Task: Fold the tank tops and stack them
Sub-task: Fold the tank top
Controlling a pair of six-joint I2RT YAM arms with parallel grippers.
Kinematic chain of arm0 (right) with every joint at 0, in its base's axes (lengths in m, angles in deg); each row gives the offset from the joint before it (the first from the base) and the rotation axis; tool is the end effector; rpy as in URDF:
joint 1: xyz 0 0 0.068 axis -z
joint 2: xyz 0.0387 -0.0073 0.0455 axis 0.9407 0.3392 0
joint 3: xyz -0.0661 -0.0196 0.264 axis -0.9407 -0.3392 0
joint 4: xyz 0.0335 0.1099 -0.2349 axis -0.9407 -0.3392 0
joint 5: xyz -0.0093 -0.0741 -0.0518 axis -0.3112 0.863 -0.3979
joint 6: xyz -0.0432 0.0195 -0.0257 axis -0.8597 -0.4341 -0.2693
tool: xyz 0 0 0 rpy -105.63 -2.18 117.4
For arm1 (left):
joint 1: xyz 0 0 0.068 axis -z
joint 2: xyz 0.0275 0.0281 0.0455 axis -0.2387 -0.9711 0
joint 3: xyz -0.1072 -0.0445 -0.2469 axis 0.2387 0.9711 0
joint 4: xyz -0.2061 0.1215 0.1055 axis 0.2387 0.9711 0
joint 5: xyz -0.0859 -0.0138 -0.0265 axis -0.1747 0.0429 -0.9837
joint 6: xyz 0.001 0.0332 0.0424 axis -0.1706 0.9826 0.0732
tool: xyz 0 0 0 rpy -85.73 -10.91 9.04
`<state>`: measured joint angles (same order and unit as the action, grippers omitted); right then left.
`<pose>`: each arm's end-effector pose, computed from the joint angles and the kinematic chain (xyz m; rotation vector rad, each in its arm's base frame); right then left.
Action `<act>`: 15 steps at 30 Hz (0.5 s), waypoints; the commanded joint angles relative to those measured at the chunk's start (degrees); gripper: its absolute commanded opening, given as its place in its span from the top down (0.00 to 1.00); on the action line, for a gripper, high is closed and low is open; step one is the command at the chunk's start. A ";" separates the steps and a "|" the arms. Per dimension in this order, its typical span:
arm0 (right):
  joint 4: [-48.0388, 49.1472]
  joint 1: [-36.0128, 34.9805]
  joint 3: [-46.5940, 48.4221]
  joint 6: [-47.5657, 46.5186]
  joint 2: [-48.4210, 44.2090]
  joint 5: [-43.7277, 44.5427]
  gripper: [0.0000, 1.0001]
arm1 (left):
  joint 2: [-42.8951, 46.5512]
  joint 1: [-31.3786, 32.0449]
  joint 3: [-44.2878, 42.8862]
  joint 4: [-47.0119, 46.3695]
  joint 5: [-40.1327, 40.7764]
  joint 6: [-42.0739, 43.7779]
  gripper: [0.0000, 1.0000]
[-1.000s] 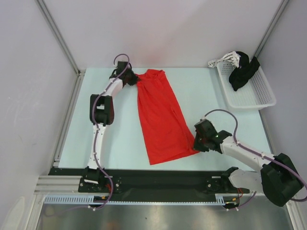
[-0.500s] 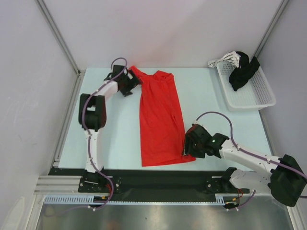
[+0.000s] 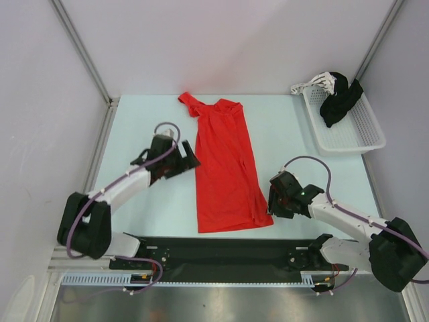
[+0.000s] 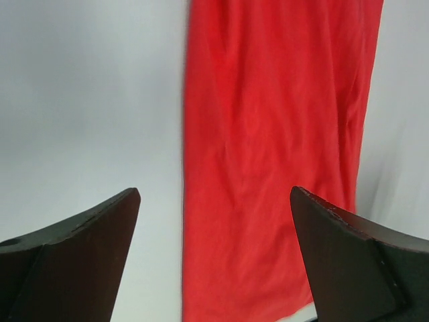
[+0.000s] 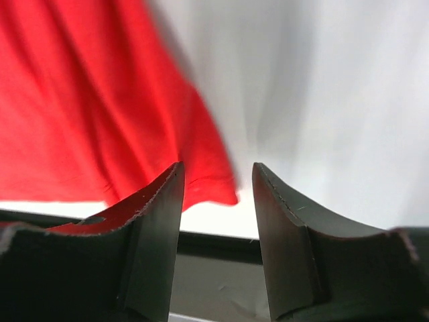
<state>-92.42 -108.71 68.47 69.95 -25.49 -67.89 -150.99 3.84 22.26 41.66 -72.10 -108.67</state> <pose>0.1503 0.1157 0.1753 0.1401 2.7357 0.3062 0.2837 -0.0943 0.2192 -0.4010 2.4056 -0.5910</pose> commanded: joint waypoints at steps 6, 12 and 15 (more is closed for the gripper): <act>4.29 1.54 -4.32 -1.45 -1.05 -6.88 0.39 | 17.37 13.00 21.49 -1.15 3.03 -2.91 0.00; 6.75 0.67 -7.13 0.65 -3.52 -9.26 0.58 | 20.57 20.30 27.49 -1.15 2.95 -9.24 0.02; 7.37 0.31 -8.01 1.01 -2.99 -9.43 0.61 | 19.42 23.39 28.55 -0.97 3.12 -10.83 0.04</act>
<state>-86.43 -107.67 61.76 70.04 -28.57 -76.07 -130.64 24.48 48.71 40.77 -69.24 -115.64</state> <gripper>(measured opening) 0.391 0.970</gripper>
